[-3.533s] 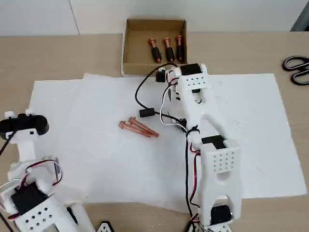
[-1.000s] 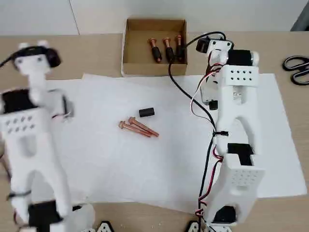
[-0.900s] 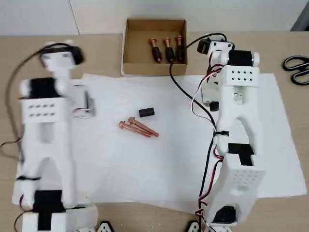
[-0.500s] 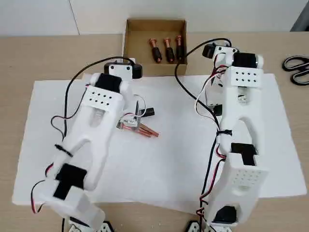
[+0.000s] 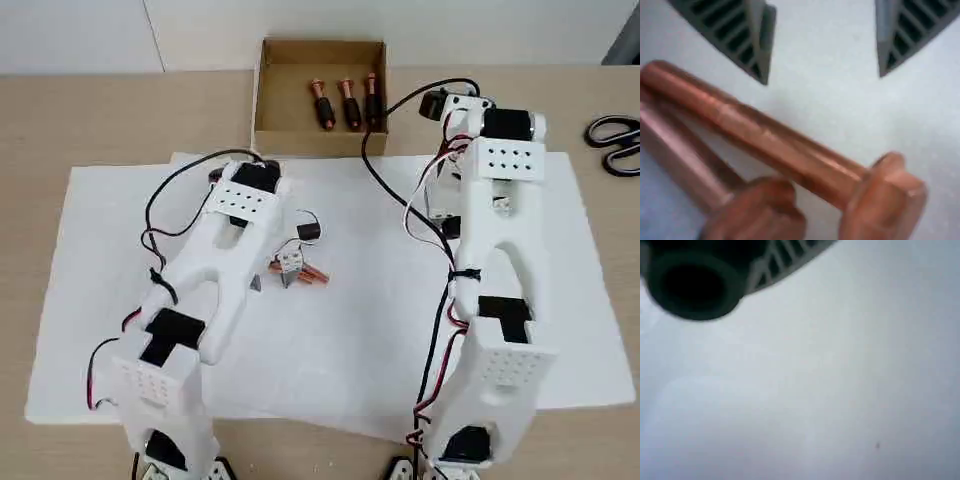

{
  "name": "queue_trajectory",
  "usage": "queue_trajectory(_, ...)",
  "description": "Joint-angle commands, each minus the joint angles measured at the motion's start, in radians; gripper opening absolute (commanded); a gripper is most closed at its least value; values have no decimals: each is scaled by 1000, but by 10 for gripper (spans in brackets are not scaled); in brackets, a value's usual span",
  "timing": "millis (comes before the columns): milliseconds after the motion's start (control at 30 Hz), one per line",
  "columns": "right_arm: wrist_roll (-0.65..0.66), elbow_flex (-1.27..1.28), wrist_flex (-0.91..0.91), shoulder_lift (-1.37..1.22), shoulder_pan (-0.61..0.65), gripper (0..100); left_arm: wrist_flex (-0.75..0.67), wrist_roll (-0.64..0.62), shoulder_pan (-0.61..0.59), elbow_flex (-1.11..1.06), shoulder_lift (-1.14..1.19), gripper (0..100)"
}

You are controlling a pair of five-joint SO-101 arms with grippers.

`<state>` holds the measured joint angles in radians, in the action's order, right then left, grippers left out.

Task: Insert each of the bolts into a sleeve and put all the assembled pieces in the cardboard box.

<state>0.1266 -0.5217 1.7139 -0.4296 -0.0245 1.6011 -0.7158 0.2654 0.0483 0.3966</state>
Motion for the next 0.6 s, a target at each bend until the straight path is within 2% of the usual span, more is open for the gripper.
queue_trajectory(0,0,-5,8,71,-4,6,-14,-35,2,44,-8,134)
queue_trajectory(233,0,-5,8,71,-4,6,89,-37,2,214,-43,134)
queue_trajectory(400,0,-5,8,71,-4,6,86,-40,2,220,-6,134)
queue_trajectory(567,0,-5,8,71,-4,6,60,-133,-17,223,97,133)
